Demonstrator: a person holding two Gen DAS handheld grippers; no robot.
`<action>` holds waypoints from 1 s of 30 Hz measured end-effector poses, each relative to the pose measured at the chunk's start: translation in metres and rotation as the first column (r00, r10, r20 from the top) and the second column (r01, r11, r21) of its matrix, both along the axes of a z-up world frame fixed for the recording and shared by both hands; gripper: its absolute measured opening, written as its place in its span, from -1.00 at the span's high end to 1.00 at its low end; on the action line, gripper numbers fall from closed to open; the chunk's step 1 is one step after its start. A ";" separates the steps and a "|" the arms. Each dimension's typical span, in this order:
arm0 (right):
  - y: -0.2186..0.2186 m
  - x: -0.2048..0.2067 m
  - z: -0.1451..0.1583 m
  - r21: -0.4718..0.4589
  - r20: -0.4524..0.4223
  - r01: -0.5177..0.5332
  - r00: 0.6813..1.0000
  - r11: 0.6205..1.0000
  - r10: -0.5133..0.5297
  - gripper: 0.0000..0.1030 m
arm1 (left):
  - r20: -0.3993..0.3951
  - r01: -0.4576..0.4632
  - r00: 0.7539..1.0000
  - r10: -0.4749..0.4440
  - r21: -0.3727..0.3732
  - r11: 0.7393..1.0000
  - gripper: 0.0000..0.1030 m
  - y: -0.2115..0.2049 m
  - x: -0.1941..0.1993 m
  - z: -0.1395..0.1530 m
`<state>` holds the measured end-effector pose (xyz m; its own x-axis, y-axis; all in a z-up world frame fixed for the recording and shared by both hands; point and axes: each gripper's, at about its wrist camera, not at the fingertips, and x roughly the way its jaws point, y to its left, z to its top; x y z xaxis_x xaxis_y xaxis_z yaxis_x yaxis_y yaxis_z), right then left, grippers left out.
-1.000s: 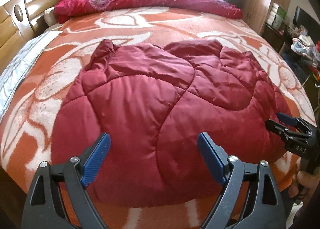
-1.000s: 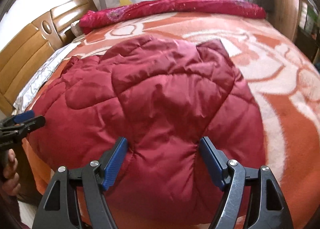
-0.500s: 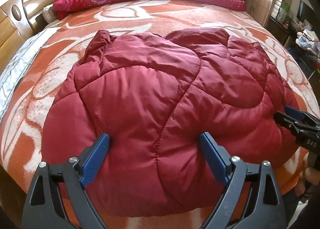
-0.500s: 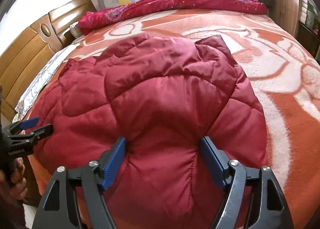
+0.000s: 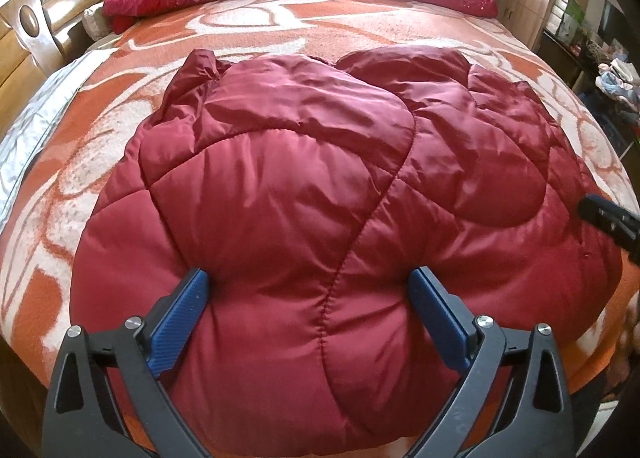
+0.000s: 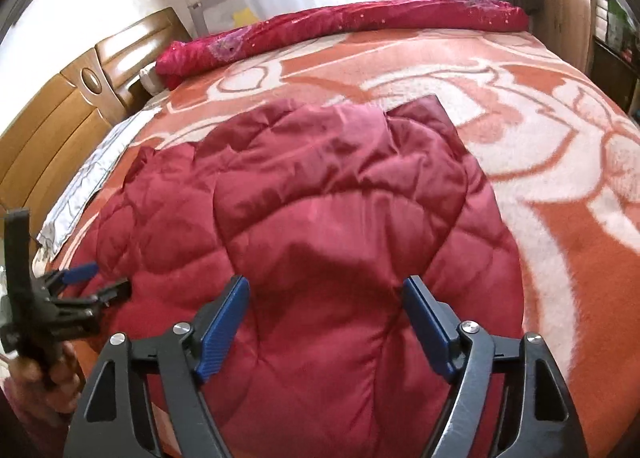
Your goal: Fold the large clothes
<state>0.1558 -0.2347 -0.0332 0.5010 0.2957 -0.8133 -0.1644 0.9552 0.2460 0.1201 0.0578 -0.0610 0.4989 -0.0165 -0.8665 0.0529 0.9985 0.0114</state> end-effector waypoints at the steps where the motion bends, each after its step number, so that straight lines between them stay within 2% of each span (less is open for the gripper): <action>1: 0.000 0.006 -0.004 0.001 -0.018 0.000 1.000 1.000 0.000 -0.53 | -0.001 0.000 1.000 0.000 0.001 1.000 -0.97 0.000 0.001 0.000; 3: -0.001 0.015 -0.015 0.003 -0.051 0.000 0.999 1.000 0.001 -0.57 | -0.004 0.003 1.000 -0.003 -0.002 1.000 -0.97 0.000 0.002 0.000; 7: 0.000 0.022 -0.029 -0.009 -0.055 -0.009 0.998 1.000 0.008 -0.58 | -0.014 0.005 1.000 -0.005 -0.017 1.000 -1.00 0.004 0.007 -0.002; 17: 0.000 0.024 -0.035 -0.016 -0.047 -0.007 0.999 1.000 0.006 -0.59 | -0.026 0.004 1.000 -0.005 -0.025 1.000 -1.00 0.004 0.015 -0.004; 25: -0.002 0.010 -0.014 -0.030 -0.033 0.024 0.999 0.999 -0.025 -0.54 | -0.023 -0.006 1.000 0.005 -0.049 0.999 -1.00 0.010 0.001 0.007; 30: 0.000 -0.015 0.005 -0.046 0.004 -0.003 1.000 0.999 0.003 -0.54 | -0.005 -0.004 1.000 0.003 -0.040 0.999 -1.00 0.015 -0.017 0.016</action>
<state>0.1408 -0.2343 -0.0283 0.5039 0.2600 -0.8237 -0.1686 0.9649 0.2014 0.1027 0.0727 -0.0454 0.4951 -0.0492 -0.8674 0.0494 0.9984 -0.0285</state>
